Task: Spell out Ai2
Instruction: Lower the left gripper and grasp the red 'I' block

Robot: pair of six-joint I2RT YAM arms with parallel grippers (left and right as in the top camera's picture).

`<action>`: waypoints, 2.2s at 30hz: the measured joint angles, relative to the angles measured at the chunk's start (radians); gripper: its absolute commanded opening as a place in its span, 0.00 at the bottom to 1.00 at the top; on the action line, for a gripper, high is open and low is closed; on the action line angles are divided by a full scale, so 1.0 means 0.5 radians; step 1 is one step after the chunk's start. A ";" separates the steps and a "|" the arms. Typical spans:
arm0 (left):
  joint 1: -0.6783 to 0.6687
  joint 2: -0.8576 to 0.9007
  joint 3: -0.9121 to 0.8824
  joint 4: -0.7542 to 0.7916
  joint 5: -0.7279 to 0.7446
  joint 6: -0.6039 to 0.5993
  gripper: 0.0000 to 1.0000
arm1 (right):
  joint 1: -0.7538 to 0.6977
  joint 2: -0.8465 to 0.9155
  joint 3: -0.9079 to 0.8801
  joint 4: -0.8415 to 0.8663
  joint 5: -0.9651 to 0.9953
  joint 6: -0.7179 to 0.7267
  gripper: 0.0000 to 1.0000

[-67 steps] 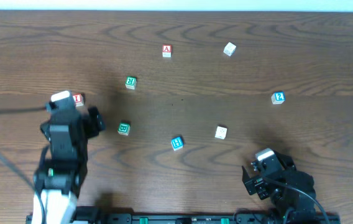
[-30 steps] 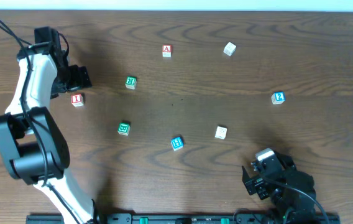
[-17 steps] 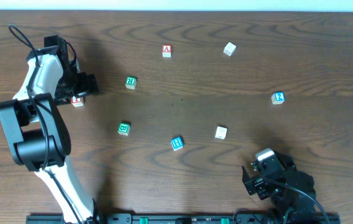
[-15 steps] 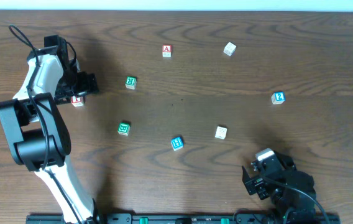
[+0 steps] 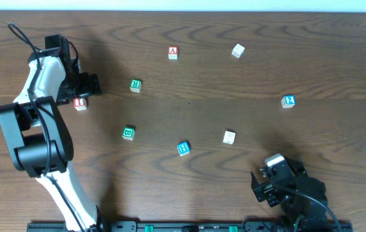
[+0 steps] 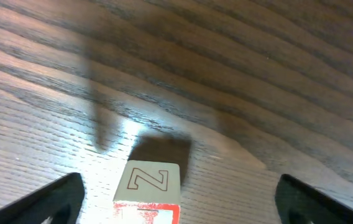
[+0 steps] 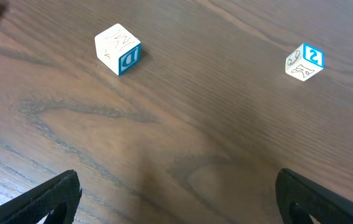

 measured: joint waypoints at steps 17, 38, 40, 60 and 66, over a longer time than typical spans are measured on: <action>0.000 0.000 0.000 -0.126 -0.083 -0.001 0.65 | 0.000 0.000 0.000 -0.001 0.000 0.000 0.99; 0.000 0.000 0.000 -0.143 -0.114 0.018 0.41 | 0.000 0.000 -0.001 0.000 0.000 0.000 0.99; 0.000 0.000 0.000 -0.143 -0.121 0.029 0.39 | 0.000 0.000 0.000 0.000 0.000 0.000 0.99; 0.000 0.000 0.000 -0.143 -0.130 0.050 0.18 | 0.000 0.000 -0.001 0.000 0.000 0.000 0.99; 0.000 0.004 0.076 -0.175 -0.053 0.014 0.06 | 0.000 0.000 -0.001 0.000 0.000 0.000 0.99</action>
